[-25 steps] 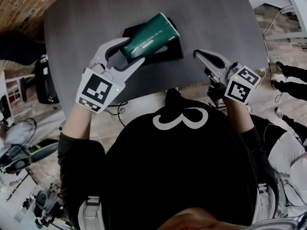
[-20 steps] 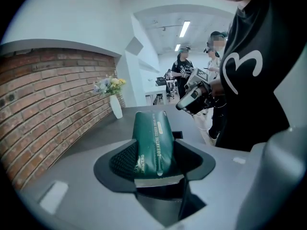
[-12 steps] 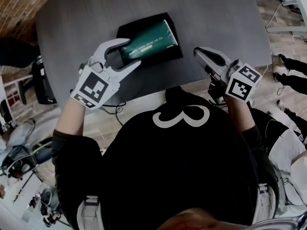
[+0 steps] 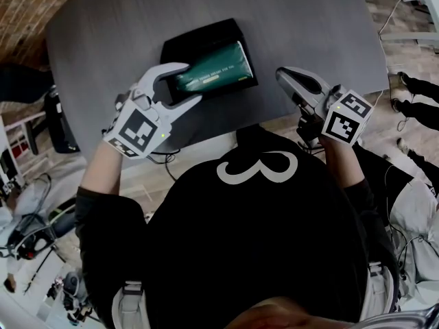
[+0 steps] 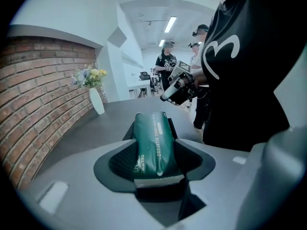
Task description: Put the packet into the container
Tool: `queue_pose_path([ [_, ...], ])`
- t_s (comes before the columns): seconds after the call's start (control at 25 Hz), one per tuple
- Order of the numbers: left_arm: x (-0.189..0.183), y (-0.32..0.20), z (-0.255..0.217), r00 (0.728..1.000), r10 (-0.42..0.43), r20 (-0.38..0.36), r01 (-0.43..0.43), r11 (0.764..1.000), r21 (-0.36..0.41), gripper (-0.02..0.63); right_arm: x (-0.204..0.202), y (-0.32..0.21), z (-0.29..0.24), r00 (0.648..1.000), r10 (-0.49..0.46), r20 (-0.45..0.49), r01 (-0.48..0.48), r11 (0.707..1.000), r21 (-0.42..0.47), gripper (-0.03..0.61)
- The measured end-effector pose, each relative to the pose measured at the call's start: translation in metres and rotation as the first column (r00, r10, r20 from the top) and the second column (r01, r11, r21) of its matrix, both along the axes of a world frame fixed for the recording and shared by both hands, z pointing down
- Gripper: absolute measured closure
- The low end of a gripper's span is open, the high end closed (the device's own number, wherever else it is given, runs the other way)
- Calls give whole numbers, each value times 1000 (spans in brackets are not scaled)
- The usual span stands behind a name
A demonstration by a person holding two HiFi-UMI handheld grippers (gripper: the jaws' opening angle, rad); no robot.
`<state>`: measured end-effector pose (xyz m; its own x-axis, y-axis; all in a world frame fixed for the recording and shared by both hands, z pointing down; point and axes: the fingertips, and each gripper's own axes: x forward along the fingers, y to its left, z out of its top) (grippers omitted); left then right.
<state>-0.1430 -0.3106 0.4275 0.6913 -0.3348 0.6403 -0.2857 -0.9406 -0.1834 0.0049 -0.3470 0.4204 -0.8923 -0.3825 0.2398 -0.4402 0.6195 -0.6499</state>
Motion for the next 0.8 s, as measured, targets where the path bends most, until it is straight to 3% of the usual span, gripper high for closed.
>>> queue_pose_path([
  [0.6, -2, -10, 45, 1000, 8, 1, -8, 995, -95, 328, 0, 2, 17, 1000, 2, -3, -2, 1000, -27, 577],
  [0.8, -1, -11, 50, 999, 18, 48, -13, 995, -102, 316, -1, 3, 14, 1000, -4, -7, 4, 1000, -26, 577],
])
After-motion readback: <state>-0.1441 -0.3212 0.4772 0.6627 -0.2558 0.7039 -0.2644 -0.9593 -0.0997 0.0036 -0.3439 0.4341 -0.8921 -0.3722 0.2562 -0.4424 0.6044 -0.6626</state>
